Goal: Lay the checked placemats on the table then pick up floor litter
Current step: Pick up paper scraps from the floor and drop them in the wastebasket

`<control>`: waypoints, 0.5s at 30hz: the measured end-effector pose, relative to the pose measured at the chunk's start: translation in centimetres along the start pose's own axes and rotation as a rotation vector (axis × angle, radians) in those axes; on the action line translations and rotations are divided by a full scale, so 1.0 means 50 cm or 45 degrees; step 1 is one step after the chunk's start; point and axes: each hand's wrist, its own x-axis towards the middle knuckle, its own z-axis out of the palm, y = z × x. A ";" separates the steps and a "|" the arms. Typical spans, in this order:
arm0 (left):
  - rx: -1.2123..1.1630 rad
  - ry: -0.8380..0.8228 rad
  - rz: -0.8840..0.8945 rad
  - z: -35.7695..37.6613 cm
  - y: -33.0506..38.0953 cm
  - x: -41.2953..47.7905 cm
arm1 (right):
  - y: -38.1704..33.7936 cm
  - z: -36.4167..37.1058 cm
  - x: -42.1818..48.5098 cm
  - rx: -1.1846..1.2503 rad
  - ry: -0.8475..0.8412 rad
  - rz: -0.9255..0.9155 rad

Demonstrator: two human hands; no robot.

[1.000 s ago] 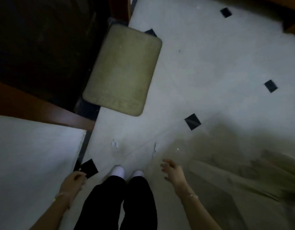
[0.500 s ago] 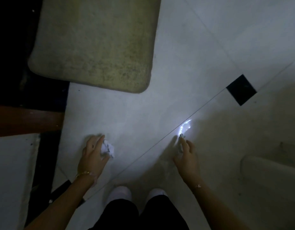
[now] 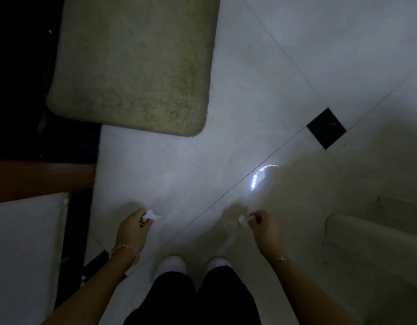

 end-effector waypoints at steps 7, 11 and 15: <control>-0.146 -0.072 -0.061 -0.191 0.155 -0.230 | -0.092 -0.244 -0.223 0.292 -0.048 0.109; -0.198 -0.097 -0.032 -0.311 0.276 -0.404 | -0.147 -0.392 -0.380 0.342 -0.087 0.172; -0.217 -0.091 0.000 -0.425 0.393 -0.577 | -0.202 -0.526 -0.551 0.511 -0.074 0.223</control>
